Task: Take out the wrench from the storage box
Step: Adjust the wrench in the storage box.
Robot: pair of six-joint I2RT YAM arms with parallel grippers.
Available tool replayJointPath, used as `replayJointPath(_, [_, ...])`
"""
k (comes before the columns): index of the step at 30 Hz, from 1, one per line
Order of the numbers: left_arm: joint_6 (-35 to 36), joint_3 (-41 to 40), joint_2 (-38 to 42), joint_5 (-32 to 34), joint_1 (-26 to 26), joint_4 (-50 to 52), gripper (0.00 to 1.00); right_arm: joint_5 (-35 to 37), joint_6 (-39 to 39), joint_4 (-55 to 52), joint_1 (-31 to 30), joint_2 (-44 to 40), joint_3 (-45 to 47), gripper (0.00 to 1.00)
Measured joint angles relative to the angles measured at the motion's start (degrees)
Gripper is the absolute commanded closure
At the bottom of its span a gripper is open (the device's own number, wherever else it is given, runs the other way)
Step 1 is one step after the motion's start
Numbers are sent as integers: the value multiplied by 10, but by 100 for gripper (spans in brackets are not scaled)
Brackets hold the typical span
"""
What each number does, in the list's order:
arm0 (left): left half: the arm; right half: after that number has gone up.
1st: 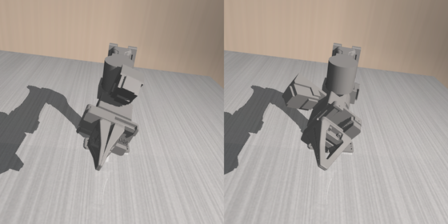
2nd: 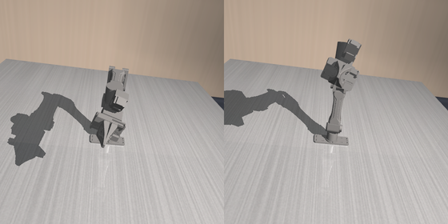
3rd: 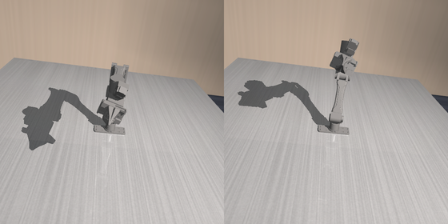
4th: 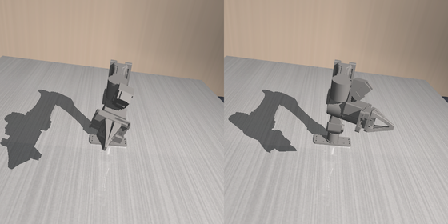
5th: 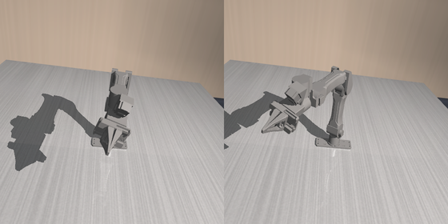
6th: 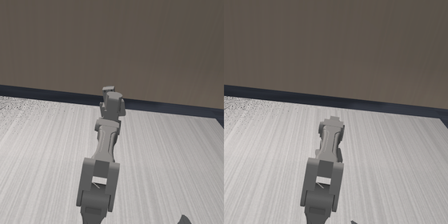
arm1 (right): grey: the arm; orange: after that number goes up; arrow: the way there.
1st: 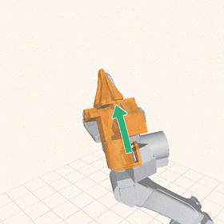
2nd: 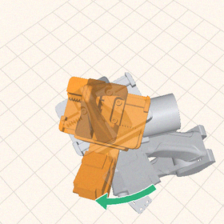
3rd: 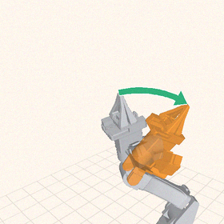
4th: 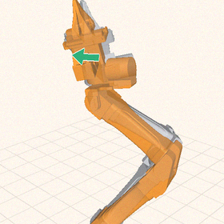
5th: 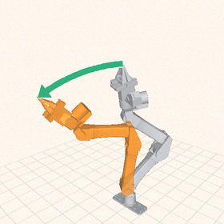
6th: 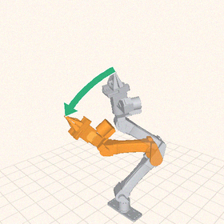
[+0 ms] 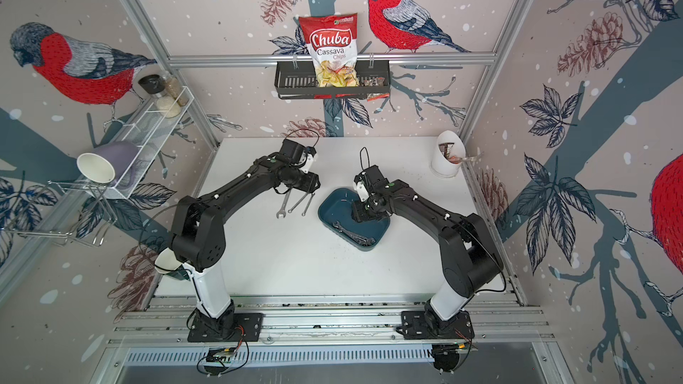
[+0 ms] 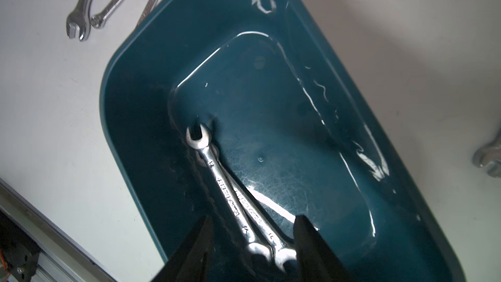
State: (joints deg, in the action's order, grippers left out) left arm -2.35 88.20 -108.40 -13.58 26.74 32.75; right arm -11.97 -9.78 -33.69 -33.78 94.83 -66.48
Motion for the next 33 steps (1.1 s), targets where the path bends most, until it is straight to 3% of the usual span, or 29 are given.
replayJointPath(6, [13, -21, -28, -75, 14, 6, 42, 9, 30, -15, -18, 45, -11, 44])
replayJointPath(16, [6, -20, -65, -108, 21, -6, 48, 14, 55, -17, -51, 122, -53, 40])
replayJointPath(26, [-7, -9, -80, -98, 27, -17, 74, 38, 64, -17, -67, 166, -80, 40])
replayJointPath(33, [-2, -9, -86, -88, 28, -18, 86, 88, 35, -1, -55, 172, -86, 43])
